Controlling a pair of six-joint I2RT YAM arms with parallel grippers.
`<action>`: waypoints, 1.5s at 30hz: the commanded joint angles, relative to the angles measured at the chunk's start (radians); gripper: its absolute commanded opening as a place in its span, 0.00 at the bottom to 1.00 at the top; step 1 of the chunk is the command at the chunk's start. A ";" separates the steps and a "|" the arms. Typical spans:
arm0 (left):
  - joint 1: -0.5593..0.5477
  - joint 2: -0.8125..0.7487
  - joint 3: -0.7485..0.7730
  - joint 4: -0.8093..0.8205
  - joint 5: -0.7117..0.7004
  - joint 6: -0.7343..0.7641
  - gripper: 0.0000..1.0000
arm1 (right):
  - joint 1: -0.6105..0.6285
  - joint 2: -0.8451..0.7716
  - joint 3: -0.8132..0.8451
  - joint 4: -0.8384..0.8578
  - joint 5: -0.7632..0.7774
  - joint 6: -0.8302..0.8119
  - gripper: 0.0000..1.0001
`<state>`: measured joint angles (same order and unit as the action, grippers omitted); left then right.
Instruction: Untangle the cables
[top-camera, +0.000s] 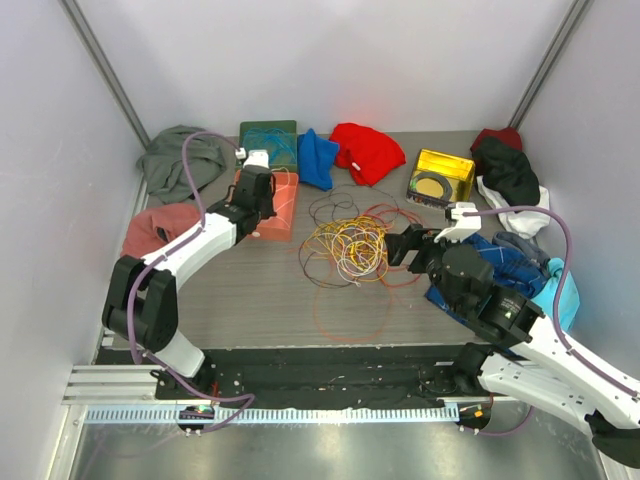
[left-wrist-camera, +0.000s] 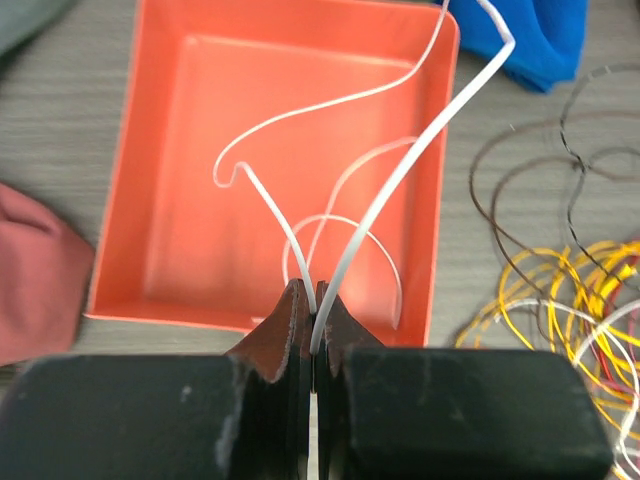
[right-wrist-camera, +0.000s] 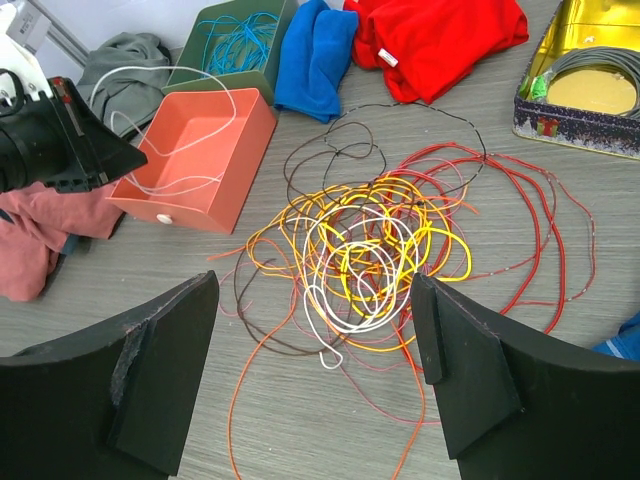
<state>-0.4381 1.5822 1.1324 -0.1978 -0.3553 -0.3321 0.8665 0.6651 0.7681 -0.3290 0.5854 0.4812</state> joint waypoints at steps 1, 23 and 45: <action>-0.004 -0.016 0.003 -0.069 0.091 -0.047 0.00 | 0.002 -0.004 0.003 0.039 0.027 0.014 0.86; 0.044 0.211 0.352 -0.370 -0.209 -0.073 0.88 | 0.002 0.002 0.007 0.036 0.028 0.002 0.86; -0.297 -0.148 0.098 -0.131 0.056 -0.216 1.00 | 0.002 0.057 -0.065 0.027 0.013 0.057 0.86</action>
<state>-0.5362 1.3811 1.2949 -0.4721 -0.4171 -0.5102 0.8665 0.7143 0.7319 -0.3145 0.5755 0.5026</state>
